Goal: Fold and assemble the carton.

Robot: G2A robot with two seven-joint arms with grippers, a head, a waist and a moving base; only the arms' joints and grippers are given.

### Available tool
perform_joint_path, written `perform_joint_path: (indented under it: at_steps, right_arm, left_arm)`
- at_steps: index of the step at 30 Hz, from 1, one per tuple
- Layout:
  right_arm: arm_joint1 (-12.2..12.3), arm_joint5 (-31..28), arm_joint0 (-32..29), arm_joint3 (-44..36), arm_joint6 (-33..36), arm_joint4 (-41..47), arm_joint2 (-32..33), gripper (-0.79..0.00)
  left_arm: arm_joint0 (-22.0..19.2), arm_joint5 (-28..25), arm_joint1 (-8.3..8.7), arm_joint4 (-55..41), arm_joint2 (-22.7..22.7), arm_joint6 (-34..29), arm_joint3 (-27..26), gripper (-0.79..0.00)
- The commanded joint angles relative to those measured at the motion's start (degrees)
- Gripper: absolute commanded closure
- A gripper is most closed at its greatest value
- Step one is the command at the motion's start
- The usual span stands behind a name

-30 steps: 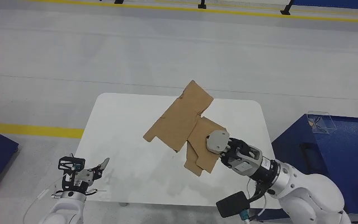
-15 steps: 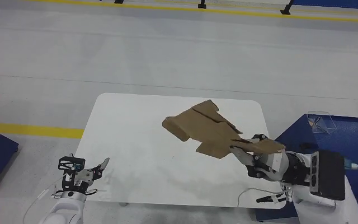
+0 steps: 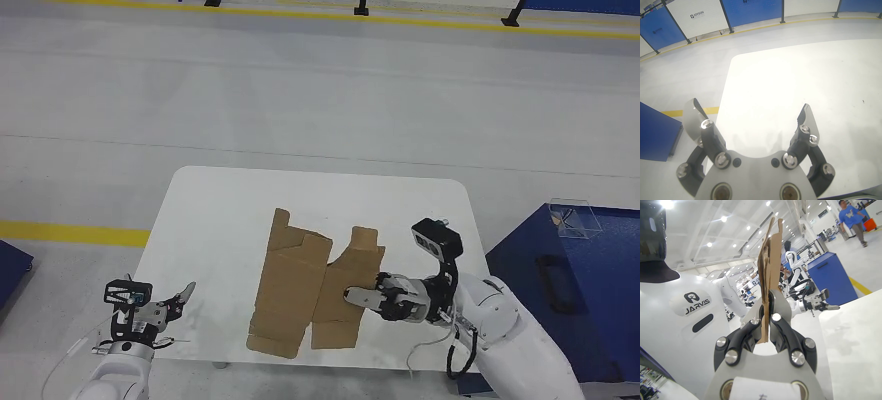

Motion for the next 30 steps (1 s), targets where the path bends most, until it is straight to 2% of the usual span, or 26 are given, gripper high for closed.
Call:
perform_joint_path:
  at_steps: [1,10,13,16,20,23,26,30]
  right_arm:
    - [0.0,0.0,0.0,0.0,-0.1,-0.1,0.1,0.0]
    - [0.0,0.4,-0.2,-0.1,-0.6,0.2,0.1,0.0]
    - [0.1,2.3,-1.1,-3.7,-2.0,9.3,1.5,0.0]
    - [0.5,5.6,-2.4,-5.9,2.3,24.8,3.1,0.0]
    - [0.4,18.9,-3.3,-6.0,12.9,55.8,4.7,0.0]
    - [-0.1,33.1,-3.2,-2.2,19.5,74.2,5.0,0.0]
    - [-0.7,46.9,-2.7,1.6,20.1,85.5,3.1,0.0]
    - [-1.7,61.2,-2.1,6.5,16.1,92.8,-2.0,0.0]
  left_arm:
    - [0.0,0.0,0.0,0.0,0.0,0.0,0.0,-0.785]
    - [0.0,0.0,0.0,0.0,0.0,0.0,0.0,-0.785]
    - [0.0,0.0,0.0,0.0,0.0,0.0,0.0,-0.785]
    - [0.0,0.0,0.0,0.0,0.0,0.0,0.0,-0.785]
    - [0.0,0.0,0.0,0.0,0.0,0.0,0.0,-0.785]
    - [0.0,0.0,0.0,0.0,0.0,0.0,0.0,-0.785]
    - [0.0,0.0,0.0,0.0,0.0,0.0,0.0,-0.785]
    - [0.0,0.0,0.0,0.0,0.0,0.0,0.0,-0.785]
